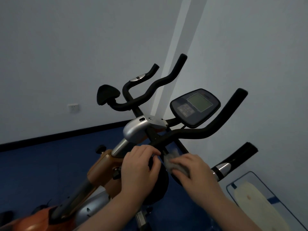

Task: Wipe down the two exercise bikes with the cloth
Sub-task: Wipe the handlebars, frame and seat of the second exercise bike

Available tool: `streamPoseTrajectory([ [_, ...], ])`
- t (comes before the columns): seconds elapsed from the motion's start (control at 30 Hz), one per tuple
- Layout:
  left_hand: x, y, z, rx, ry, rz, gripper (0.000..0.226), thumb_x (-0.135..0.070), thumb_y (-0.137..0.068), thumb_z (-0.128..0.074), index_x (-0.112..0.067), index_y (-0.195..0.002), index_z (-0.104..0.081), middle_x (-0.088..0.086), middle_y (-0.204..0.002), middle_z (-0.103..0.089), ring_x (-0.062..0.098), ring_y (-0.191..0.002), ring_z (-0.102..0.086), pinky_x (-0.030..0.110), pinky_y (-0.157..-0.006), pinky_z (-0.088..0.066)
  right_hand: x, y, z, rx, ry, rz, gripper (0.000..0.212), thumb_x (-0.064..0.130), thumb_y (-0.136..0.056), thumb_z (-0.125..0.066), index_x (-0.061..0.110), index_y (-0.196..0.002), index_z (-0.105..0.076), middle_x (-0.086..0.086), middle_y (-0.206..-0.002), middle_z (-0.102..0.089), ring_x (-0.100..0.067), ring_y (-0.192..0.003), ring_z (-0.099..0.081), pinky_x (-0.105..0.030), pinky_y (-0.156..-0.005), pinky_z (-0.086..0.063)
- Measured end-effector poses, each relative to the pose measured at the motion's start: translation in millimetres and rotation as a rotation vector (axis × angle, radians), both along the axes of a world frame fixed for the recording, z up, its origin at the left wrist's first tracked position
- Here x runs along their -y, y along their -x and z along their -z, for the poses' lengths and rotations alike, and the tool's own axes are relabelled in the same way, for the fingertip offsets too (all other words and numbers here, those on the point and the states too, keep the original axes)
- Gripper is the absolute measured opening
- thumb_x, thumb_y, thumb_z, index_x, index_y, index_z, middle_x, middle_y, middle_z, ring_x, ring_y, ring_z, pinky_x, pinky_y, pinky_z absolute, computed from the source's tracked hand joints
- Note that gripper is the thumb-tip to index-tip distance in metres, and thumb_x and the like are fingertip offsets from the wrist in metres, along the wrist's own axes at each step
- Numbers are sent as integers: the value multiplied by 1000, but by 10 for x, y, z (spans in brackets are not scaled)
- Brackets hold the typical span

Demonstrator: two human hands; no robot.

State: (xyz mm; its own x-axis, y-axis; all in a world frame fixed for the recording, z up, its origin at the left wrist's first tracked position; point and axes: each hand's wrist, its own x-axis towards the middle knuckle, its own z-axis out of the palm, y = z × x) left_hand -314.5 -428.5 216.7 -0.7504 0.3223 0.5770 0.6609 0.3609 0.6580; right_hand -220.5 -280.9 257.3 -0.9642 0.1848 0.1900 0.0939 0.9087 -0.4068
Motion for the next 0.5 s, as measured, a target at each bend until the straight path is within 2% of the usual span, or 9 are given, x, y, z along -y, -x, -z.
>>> streamPoseTrajectory([
  [0.07,-6,4,-22,1,-5,-6,17,-25,-85,-48,-23,-86,-65,-12,-87,-62,9,-82,-58,37,-68,-49,-63,-45,-33,48,-9,-41,26,24,-82,-72,32,-108,-70,23,-101,-55,5,-98,-49,-5,-82,-35],
  [0.23,14,-21,5,0,1,-32,19,-26,-85,-48,-20,-86,-66,-9,-87,-63,13,-82,-58,40,-67,-49,19,404,-94,-5,170,55,22,13,-82,-72,22,-102,-72,9,-100,-64,-1,-91,-56,-2,-78,-37],
  [0.33,19,-46,6,14,2,-20,20,-27,-85,-47,-21,-86,-66,-10,-86,-63,13,-81,-59,40,-67,-49,-1,439,-80,6,158,77,19,21,-81,-74,28,-99,-72,11,-98,-67,-3,-91,-61,-15,-78,-46],
  [0.4,21,-44,11,14,7,-12,19,-27,-85,-47,-22,-85,-65,-11,-86,-62,11,-81,-58,39,-66,-49,-85,280,-62,47,126,83,21,30,-76,-78,35,-95,-72,17,-92,-67,3,-86,-60,-7,-70,-41],
  [0.5,27,-25,5,18,-15,-13,19,-27,-85,-47,-23,-85,-65,-13,-85,-62,9,-80,-57,38,-65,-49,-148,169,-84,80,188,108,19,34,-71,-80,40,-87,-72,21,-82,-65,9,-81,-58,-4,-65,-40],
])
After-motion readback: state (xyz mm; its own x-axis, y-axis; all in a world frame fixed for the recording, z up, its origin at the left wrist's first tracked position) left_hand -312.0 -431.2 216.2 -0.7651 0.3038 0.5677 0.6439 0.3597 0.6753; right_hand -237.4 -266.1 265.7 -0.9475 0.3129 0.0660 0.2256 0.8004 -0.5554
